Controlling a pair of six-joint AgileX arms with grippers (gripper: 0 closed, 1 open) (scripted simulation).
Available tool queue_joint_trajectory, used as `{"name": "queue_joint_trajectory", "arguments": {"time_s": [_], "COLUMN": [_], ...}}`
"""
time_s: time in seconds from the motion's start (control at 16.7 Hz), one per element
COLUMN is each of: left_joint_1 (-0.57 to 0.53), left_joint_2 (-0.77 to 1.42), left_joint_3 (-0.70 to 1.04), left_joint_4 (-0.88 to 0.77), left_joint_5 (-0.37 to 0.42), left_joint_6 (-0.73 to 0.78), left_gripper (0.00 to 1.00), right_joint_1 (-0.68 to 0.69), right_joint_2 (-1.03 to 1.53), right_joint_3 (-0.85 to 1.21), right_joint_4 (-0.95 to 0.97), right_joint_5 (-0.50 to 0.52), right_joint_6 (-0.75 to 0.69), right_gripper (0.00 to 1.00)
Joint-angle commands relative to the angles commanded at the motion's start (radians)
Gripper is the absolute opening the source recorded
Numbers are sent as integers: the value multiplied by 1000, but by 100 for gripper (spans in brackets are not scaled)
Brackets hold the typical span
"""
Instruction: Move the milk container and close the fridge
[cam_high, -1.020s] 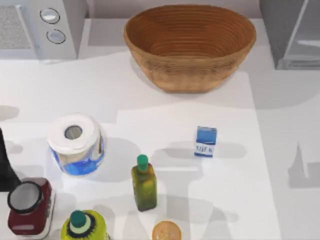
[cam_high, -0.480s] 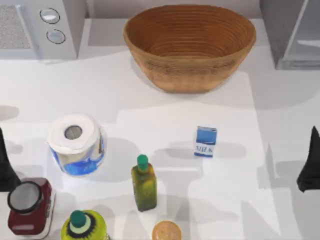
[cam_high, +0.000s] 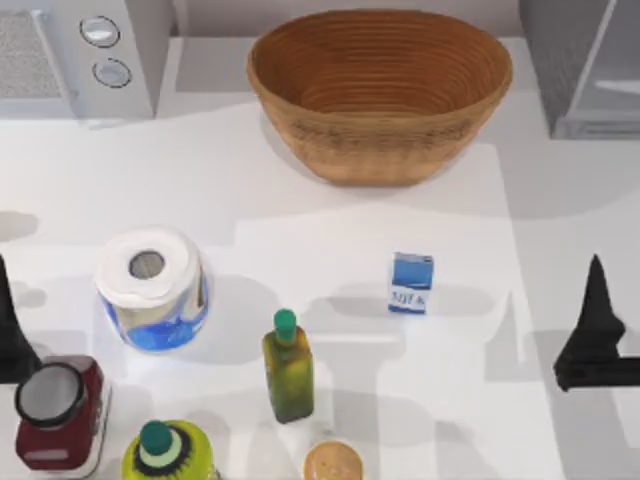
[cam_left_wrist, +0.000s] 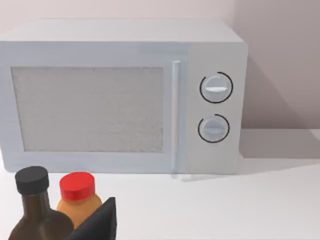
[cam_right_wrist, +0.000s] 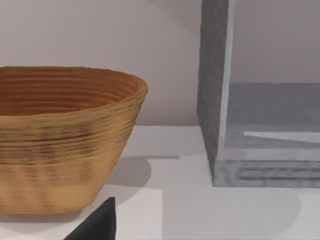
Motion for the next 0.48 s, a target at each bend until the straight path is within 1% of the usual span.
{"name": "queue_joint_trajectory", "arguments": {"time_s": [0.3, 0.48], "left_joint_1": [0, 0], "left_joint_2": [0, 0], "left_joint_3": [0, 0], "left_joint_4": [0, 0], "left_joint_5": [0, 0], "left_joint_6": [0, 0], "left_gripper": [100, 100], "right_joint_1": [-2, 21], "right_joint_2": [-1, 66], "right_joint_3": [-2, 55], "right_joint_4": [-4, -36], "right_joint_5": [-2, 7], "right_joint_6": [1, 55], "right_gripper": [100, 100]}}
